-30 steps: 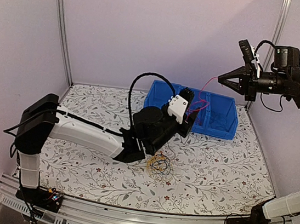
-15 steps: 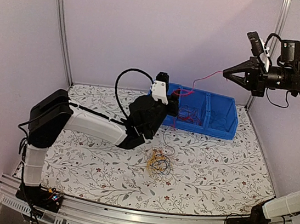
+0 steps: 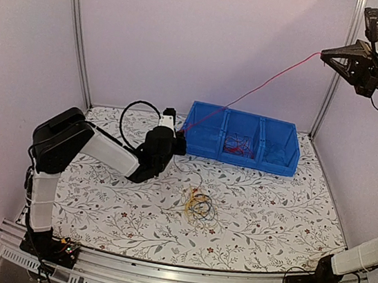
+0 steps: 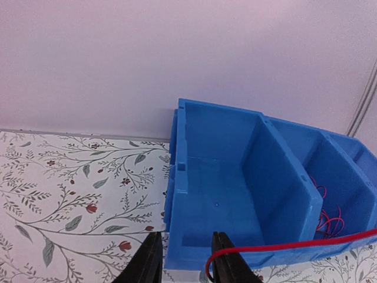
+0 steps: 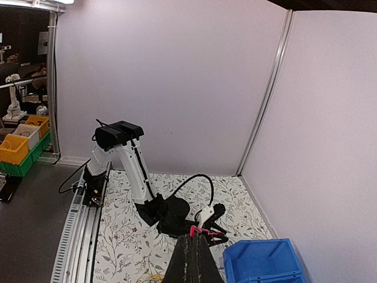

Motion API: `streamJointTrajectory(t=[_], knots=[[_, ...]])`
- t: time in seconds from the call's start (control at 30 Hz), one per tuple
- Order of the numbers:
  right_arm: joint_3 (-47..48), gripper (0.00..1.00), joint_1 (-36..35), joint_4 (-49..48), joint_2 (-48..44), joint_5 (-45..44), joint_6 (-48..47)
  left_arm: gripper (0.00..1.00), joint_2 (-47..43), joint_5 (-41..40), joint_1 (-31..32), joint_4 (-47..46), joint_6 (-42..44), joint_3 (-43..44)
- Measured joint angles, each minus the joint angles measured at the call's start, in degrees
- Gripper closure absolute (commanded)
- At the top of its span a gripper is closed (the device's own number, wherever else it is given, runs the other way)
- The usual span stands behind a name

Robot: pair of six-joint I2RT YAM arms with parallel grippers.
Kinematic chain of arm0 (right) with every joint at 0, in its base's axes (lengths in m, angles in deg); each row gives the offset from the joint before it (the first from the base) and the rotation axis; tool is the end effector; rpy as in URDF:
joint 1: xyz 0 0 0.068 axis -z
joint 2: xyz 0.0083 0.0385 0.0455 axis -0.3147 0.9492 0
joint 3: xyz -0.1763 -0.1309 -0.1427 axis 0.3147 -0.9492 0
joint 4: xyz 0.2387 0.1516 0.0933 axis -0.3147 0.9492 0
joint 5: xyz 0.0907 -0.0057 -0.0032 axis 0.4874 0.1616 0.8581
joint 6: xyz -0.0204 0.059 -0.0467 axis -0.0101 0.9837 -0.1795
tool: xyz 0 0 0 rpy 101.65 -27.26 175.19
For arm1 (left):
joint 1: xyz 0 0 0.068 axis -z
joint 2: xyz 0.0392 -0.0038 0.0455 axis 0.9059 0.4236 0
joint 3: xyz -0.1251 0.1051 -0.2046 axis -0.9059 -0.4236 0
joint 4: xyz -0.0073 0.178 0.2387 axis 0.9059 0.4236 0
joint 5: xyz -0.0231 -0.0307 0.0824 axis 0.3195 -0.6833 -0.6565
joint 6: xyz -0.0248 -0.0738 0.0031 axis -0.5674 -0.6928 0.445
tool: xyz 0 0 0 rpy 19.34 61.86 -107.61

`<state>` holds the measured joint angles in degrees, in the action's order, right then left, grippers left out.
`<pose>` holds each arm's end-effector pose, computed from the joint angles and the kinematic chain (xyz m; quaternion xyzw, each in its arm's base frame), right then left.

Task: Untangle the cables

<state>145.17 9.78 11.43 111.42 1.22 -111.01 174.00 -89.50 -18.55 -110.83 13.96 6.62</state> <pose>0.2224 0.0971 0.5755 -0.5295 0.4941 0.3709 0.5813 0.3630 -0.3248 0.1186 -0.0254 0.7436 -0.1441 0.6524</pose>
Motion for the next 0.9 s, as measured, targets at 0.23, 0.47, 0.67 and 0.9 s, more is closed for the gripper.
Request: streamJointTrajectory(t=[0.23, 0.47, 0.67, 0.9], knots=[[3.89, 1.00, 5.77, 0.83, 1.55, 2.10, 1.16, 0.68, -11.10, -0.37, -4.83, 0.07, -2.49, -13.09], [8.68, 1.00, 21.00, -6.69, 2.54, 10.56, 9.33, 0.67, -17.68, -1.22, -9.46, 1.79, -5.09, -21.14], [2.71, 1.00, 29.40, -19.15, 1.11, 11.74, 21.51, 0.81, -21.16, 0.68, -10.69, 0.70, -8.09, -27.54], [-19.23, 1.00, 30.49, -20.22, -5.51, 0.61, 17.33, 0.94, -26.34, 9.94, -12.02, -14.19, -5.99, -40.68]])
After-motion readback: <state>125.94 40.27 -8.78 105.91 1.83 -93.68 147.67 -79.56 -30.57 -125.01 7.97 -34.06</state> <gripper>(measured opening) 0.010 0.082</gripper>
